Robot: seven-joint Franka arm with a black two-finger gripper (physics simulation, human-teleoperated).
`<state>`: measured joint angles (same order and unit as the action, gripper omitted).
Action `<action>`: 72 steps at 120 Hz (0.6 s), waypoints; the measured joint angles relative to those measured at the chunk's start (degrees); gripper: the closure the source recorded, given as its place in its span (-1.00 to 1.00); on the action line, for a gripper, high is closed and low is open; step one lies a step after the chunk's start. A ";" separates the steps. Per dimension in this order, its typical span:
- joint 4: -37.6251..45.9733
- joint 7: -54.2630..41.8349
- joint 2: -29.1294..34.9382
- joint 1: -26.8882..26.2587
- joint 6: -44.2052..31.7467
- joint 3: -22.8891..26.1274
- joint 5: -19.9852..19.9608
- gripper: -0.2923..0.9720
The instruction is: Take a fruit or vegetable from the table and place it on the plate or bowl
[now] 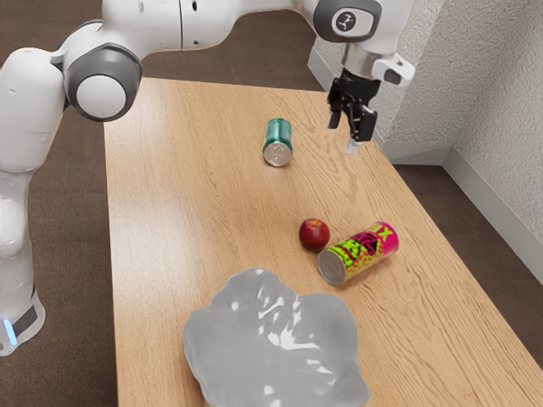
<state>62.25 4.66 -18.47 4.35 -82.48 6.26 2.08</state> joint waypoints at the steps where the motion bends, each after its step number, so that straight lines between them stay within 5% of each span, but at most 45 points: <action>1: 0.00 0.04 0.00 0.00 -0.06 0.00 0.00 -0.54; 24: 0.00 1.31 0.02 0.67 -0.91 -0.02 -0.33 -0.54; 42: 0.08 2.01 -0.37 6.16 -1.11 0.04 -5.51 -0.54; 72: -1.62 1.44 1.70 4.45 -0.62 5.41 -2.46 -0.54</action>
<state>60.63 6.10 -16.77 8.80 -83.10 11.68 -0.39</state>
